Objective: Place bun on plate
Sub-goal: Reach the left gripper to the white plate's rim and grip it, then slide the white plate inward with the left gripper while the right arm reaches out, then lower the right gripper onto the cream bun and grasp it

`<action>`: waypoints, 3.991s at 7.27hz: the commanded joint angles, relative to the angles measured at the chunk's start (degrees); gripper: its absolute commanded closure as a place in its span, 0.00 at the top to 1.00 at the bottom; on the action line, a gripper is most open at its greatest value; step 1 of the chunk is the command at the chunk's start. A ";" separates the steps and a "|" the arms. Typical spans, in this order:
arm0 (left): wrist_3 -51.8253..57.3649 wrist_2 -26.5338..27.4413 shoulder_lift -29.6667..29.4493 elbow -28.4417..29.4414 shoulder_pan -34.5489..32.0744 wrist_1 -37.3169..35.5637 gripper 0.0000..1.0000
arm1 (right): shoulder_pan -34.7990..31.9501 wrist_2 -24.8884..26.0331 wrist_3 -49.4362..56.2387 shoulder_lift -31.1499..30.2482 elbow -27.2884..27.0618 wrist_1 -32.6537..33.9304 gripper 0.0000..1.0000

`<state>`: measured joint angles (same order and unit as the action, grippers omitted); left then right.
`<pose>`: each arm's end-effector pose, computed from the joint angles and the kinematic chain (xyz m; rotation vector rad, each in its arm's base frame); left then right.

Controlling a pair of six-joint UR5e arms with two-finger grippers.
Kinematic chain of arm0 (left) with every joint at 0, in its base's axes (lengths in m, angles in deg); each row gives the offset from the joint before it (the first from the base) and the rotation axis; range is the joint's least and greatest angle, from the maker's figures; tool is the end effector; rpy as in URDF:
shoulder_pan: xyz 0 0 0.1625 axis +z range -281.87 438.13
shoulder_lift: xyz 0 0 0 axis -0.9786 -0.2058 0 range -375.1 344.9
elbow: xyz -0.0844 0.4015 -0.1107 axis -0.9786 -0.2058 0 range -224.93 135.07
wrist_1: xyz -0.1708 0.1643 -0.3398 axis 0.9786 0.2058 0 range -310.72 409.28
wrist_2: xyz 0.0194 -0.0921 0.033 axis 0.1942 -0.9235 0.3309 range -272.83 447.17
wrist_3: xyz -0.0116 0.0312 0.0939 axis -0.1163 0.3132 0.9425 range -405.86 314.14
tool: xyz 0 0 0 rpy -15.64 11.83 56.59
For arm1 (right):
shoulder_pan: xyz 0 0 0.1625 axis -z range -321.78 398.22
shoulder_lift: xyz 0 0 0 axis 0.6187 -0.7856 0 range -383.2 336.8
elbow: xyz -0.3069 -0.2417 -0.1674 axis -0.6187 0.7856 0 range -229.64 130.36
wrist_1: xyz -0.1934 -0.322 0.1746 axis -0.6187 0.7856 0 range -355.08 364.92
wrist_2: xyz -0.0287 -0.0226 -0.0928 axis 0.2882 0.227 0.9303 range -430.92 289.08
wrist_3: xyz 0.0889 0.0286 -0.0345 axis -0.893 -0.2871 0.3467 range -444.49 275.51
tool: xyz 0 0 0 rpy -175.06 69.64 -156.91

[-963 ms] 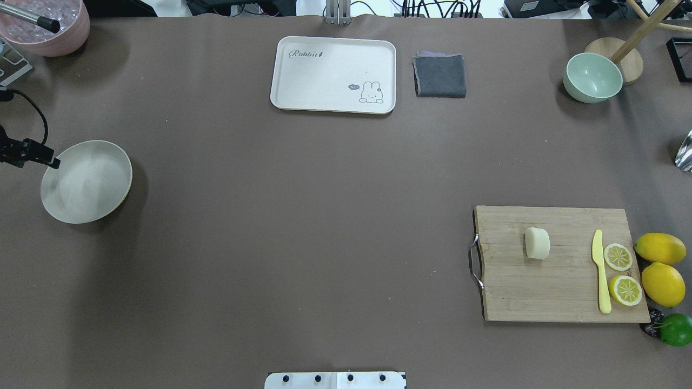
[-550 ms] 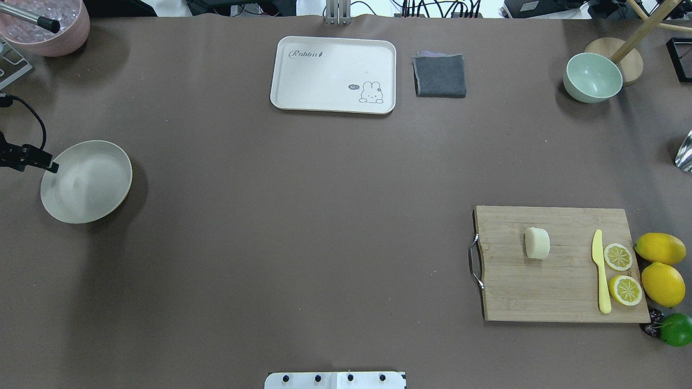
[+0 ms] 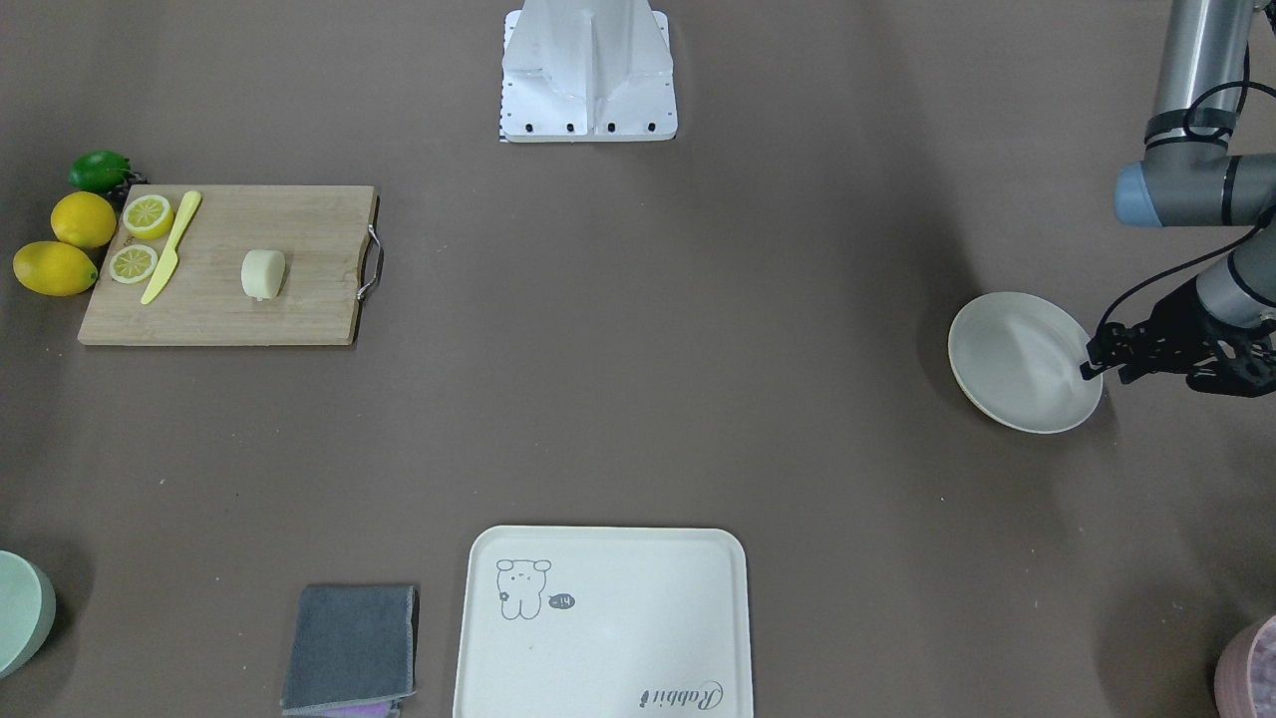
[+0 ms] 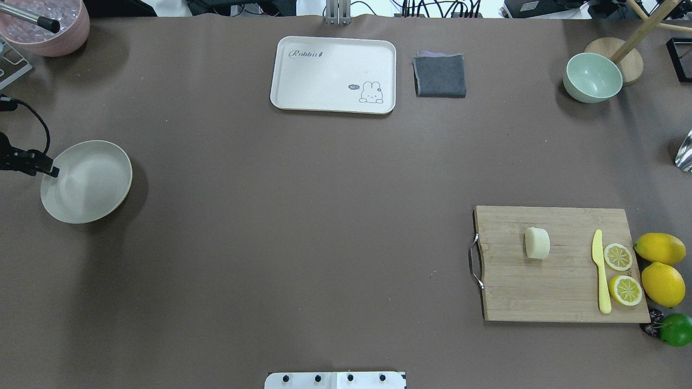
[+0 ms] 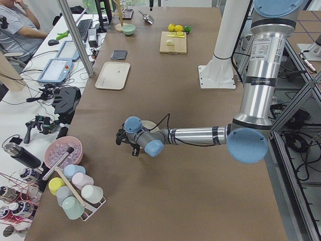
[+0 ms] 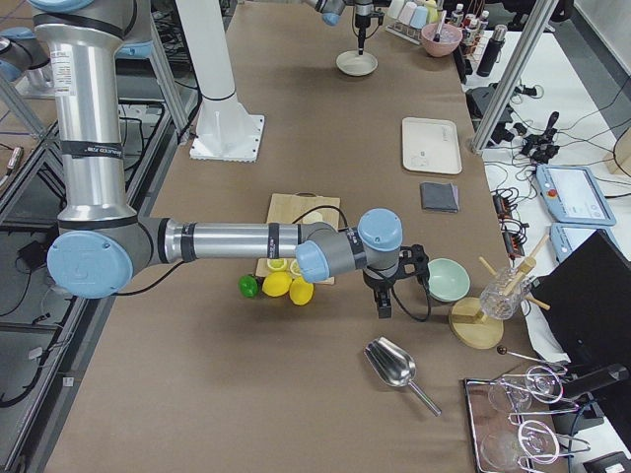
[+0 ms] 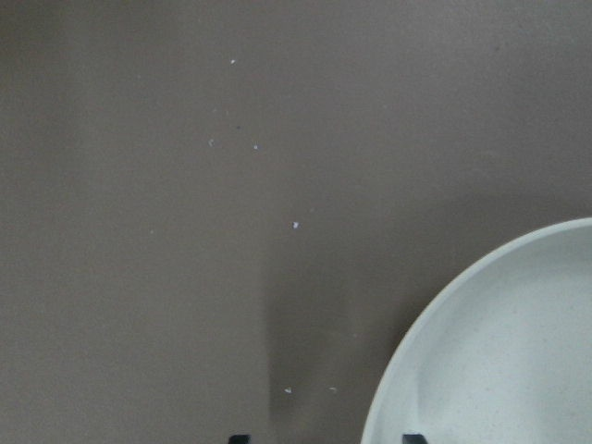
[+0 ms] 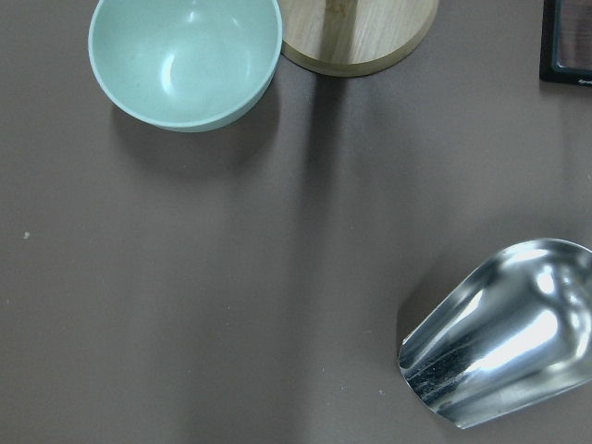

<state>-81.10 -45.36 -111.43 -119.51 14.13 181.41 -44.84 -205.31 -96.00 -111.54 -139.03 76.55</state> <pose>0.1853 -0.5302 0.6540 0.1052 0.8989 0.0639 0.0001 -0.5259 0.6140 0.1944 -0.8085 -0.0560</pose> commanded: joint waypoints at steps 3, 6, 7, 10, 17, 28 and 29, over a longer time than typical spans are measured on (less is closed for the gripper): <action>-0.18 -0.27 0.00 -0.48 0.28 0.07 0.00 | 0.00 0.27 0.00 0.01 0.18 0.00 1.00; -0.53 -0.71 -0.09 -1.62 0.19 -0.20 0.00 | 0.00 0.18 0.00 0.01 -0.09 0.00 1.00; -5.75 -1.76 -0.70 -4.50 0.19 -0.63 0.00 | 0.00 0.18 -0.52 0.45 -0.35 0.00 0.99; -23.33 -4.67 -3.94 -13.89 4.20 -0.46 0.00 | 2.10 0.27 -4.66 3.69 -0.09 0.09 0.99; -45.00 21.42 -21.62 -20.08 32.43 -13.29 0.00 | 20.89 0.45 -30.31 10.21 -13.07 0.87 0.99; -47.20 23.54 -26.54 -15.42 34.29 -12.94 0.90 | 37.61 4.49 -35.94 0.54 -16.00 0.79 0.86; -47.29 24.24 -26.46 -15.42 34.29 -12.94 0.90 | 38.14 4.66 -35.95 -0.51 -16.00 0.44 0.81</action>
<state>-128.30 -21.66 -137.96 -134.89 48.48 168.50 -7.44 -200.76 -131.80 -111.04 -155.03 77.29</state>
